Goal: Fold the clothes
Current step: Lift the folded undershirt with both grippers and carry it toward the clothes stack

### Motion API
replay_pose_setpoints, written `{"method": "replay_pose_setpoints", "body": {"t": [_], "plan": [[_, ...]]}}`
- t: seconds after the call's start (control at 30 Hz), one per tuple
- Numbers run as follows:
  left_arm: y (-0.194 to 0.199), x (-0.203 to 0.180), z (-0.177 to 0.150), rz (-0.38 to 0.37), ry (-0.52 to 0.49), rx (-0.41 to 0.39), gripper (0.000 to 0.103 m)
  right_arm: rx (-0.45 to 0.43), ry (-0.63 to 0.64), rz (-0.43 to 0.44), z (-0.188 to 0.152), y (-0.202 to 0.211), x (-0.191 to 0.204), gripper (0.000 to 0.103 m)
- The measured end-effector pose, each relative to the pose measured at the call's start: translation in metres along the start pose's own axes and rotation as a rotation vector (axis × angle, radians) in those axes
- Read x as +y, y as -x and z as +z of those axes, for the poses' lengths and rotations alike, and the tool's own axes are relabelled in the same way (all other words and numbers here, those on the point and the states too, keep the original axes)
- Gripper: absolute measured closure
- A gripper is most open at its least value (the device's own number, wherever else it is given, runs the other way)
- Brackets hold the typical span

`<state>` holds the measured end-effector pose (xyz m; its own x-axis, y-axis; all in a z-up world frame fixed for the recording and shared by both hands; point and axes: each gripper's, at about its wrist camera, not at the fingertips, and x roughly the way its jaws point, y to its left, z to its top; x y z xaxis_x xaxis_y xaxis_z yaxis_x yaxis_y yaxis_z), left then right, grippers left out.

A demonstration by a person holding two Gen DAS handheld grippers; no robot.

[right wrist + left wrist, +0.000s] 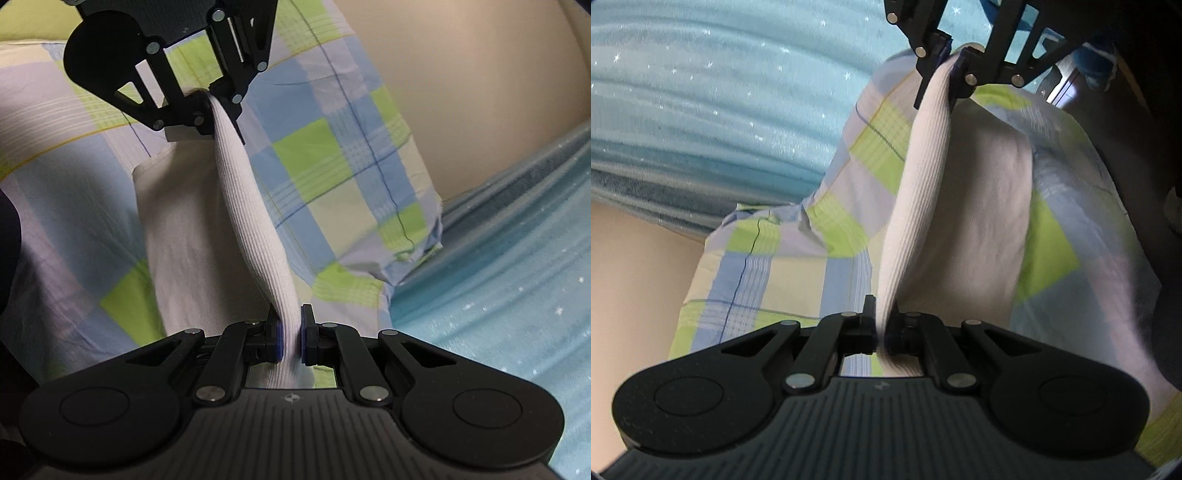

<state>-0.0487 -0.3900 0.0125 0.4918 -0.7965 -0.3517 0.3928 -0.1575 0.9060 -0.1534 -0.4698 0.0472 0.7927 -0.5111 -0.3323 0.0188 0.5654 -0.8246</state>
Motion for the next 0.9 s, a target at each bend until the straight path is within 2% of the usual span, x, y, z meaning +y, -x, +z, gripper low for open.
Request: {"method": "replay_pose_setpoints", "body": {"t": [0.4,0.9], "plan": [[-0.001,-0.004,0.058,-0.006,-0.056,-0.110,0.100,0.085,-0.031,-0.082,-0.039,0.045,-0.022,0.096],[-0.004,-0.016,0.144,-0.041,-0.109,-0.289,0.100,0.243,-0.079,-0.182,-0.105,0.092,-0.055,0.096]]}}
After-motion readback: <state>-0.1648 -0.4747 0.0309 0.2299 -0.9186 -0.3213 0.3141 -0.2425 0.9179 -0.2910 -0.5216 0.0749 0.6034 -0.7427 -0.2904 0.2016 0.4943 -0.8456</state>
